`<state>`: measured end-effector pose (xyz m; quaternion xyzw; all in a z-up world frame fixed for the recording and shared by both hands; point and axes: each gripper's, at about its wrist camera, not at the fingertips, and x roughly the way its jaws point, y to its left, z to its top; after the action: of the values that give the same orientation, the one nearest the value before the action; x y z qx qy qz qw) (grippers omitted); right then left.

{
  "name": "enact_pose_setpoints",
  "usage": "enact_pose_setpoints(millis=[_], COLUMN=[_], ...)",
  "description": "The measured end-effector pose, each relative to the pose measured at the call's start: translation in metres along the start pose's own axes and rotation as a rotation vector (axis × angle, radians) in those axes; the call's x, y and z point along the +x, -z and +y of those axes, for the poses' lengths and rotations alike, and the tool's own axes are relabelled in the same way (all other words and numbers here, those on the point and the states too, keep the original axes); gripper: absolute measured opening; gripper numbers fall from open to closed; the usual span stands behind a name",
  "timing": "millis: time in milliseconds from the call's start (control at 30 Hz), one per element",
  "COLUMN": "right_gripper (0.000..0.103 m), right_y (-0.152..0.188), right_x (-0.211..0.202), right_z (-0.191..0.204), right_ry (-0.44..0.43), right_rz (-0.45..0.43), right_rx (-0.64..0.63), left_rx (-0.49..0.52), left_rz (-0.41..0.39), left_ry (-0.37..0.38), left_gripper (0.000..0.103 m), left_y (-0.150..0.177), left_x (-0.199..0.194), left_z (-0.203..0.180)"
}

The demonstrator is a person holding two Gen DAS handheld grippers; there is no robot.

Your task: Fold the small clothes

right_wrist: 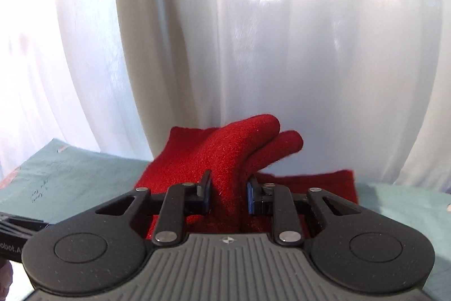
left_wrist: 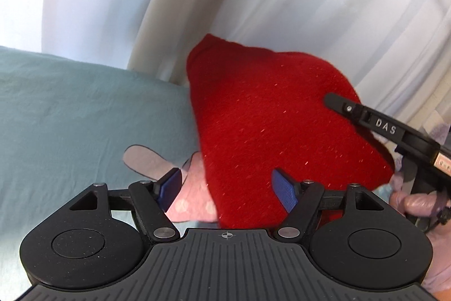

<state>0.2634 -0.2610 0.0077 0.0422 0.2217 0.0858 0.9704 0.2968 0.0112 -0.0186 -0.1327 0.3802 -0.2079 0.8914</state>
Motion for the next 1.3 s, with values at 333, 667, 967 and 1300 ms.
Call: enact_pose_setpoints(millis=[333, 667, 967, 1300], right_gripper=[0.023, 0.056, 0.066, 0.070], right_y=[0.058, 0.049, 0.063, 0.094], right_x=[0.006, 0.019, 0.036, 0.062], right_z=[-0.060, -0.070, -0.154, -0.187], right_ry=[0.203, 0.173, -0.115, -0.339], right_rz=[0.117, 0.156, 0.274, 0.288], right_rx=[0.018, 0.024, 0.560, 0.821], left_rx=[0.024, -0.074, -0.354, -0.479], left_rz=[0.117, 0.126, 0.137, 0.158], left_ry=[0.055, 0.097, 0.266, 0.336], left_gripper=[0.080, 0.083, 0.092, 0.087], left_y=[0.024, 0.013, -0.035, -0.040], left_x=[0.039, 0.031, 0.095, 0.160], left_z=[-0.026, -0.008, 0.037, 0.032])
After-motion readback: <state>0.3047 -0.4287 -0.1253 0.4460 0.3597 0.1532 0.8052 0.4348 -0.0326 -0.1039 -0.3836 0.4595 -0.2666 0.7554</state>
